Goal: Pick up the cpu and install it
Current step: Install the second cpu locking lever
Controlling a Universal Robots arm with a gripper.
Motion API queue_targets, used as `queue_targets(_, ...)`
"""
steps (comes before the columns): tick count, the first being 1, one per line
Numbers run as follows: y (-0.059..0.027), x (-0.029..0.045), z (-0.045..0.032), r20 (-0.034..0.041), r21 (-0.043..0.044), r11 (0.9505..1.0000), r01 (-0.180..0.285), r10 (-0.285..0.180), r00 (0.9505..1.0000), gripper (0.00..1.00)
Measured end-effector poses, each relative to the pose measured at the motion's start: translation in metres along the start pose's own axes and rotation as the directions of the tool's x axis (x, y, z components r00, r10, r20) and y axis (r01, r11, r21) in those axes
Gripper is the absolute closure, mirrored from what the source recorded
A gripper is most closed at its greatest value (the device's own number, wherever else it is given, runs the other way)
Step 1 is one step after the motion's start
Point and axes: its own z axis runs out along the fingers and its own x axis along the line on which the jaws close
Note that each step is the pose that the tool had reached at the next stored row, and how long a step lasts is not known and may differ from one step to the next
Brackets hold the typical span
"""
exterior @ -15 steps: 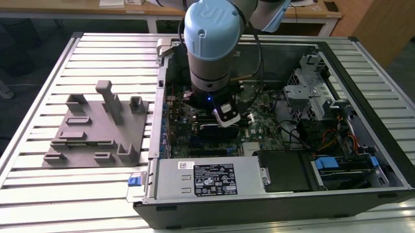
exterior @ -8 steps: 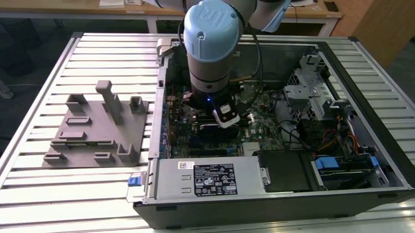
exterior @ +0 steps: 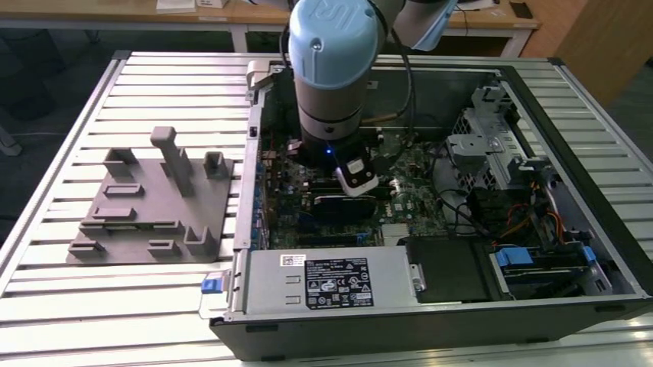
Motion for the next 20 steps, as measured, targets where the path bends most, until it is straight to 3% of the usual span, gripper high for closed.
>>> queue_targets(5, 0.0060, -0.0007, -0.0194, 0.0000, 0.0000, 1.0000, 0.000, 0.000, 1.0000, 0.89)
queue_targets(8, 0.0081, -0.0010, -0.0261, 0.0003, 0.0032, 1.0000, 0.000, 0.000, 1.0000, 0.89)
queue_targets(11, 0.0091, -0.0009, -0.0267, 0.0024, 0.0247, 0.9997, 0.001, -0.001, 1.0000, 0.89)
queue_targets(15, 0.0121, -0.0007, -0.0257, 0.0072, 0.0680, 0.9977, 0.001, -0.001, 1.0000, 0.89)
queue_targets(18, 0.0145, -0.0020, -0.0249, 0.0105, 0.0952, 0.9955, 0.000, -0.001, 0.9999, 0.89)
queue_targets(20, 0.0162, -0.0040, -0.0240, 0.0122, 0.1044, 0.9945, -0.002, 0.001, 0.9999, 0.89)
